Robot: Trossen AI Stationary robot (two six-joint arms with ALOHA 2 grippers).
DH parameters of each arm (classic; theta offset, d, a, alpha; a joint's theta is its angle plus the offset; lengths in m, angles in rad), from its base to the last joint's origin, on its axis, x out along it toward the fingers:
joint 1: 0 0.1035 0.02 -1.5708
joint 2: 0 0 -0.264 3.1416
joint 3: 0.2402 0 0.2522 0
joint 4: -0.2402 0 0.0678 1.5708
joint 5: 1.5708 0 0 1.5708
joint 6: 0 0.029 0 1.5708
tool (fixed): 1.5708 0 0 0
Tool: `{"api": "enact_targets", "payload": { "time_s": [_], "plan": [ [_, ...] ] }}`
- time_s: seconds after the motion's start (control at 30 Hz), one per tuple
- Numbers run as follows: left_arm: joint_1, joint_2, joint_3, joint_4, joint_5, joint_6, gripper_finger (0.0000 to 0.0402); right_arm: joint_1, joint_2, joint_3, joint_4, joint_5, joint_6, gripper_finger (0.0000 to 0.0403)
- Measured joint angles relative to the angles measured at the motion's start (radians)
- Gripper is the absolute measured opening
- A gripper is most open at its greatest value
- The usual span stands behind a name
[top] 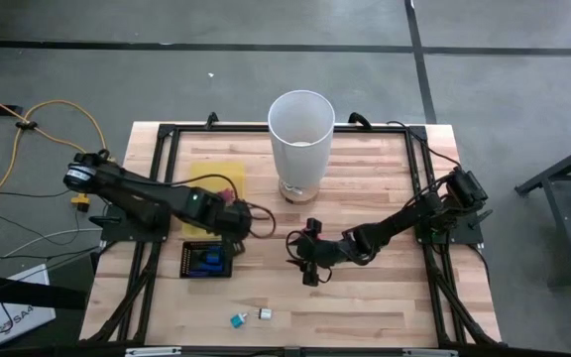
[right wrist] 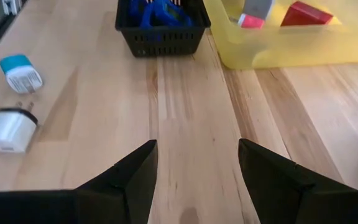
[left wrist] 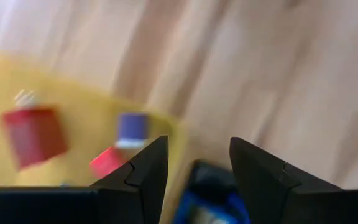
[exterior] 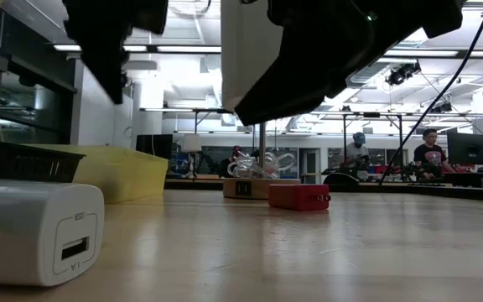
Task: Pick & Place Office items
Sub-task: Put the red charger adapter into the yellow bin
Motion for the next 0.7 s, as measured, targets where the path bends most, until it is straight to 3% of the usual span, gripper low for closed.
{"api": "enact_targets", "payload": {
  "time_s": [0.33, 0.7],
  "plan": [
    [-0.164, 0.000, 0.014, 0.247, 0.007, 0.110, 0.0163, 0.006, -0.105, 0.000, -0.253, 0.086, 0.161, 0.0210],
    [-0.298, 0.000, 0.014, 0.453, 0.004, 0.269, 0.0163, 0.000, -0.134, 0.000, -0.497, 0.158, 0.495, 0.0210]
  ]
}}
